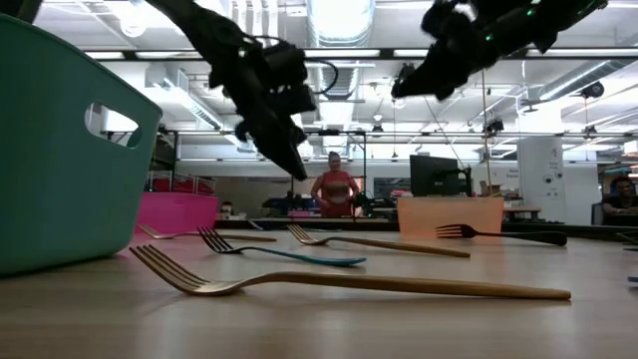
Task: Sort silverware by color (type)
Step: Put the black fork into the red bin
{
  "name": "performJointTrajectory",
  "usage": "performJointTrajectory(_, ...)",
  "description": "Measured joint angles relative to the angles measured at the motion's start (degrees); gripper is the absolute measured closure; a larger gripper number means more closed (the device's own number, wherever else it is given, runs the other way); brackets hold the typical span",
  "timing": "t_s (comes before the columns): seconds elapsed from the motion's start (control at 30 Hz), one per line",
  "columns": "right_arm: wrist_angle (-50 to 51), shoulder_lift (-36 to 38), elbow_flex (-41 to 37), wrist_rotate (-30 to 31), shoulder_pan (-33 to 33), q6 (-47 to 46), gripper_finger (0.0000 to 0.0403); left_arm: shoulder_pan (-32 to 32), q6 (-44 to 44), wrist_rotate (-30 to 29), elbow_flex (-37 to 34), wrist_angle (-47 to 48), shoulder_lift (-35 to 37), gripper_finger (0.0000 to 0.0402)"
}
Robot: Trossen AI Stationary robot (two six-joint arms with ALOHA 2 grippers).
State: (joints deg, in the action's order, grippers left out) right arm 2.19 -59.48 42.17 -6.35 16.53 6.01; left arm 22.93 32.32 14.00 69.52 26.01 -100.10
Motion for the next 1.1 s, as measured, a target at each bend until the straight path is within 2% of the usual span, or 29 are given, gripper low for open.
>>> performJointTrajectory(0.2,-1.09,-8.84,2.51,-0.37,0.02,-17.21,0.0374,-5.22,0.62,-1.05,0.0,5.63,4.87,0.0401)
performJointTrajectory(0.4,-0.7,-18.44,9.09,-15.66,-0.1,-26.1,0.0374,-11.38,-0.56,-7.39,-0.49,10.32,8.64,0.0401)
performJointTrajectory(0.57,-0.17,-25.22,14.16,-24.4,-0.53,-29.01,0.0374,-15.23,-3.44,-12.21,-4.22,10.5,12.57,0.0402)
performJointTrajectory(0.63,1.38,-27.36,16.17,-26.89,-0.65,-29.19,0.0374,-16.23,-4.99,-14.74,-5.72,10.07,14.31,0.0402)
performJointTrajectory(0.73,4.68,-30.38,19.85,-27.2,-0.93,-28.95,0.0371,-17.55,-7.07,-16.83,-8.18,9.55,16.99,0.0402)
performJointTrajectory(0.87,10.34,-34.17,25.54,-29.84,-0.9,-28.91,0.0342,-18.68,-7.79,-19.16,-10.49,9.28,19.78,0.0402)
performJointTrajectory(1.1,14.88,-38.37,34.21,-31.21,-0.92,-27.28,0.0253,-19.36,-8.89,-19.52,-12.98,8.58,22.21,0.0401)
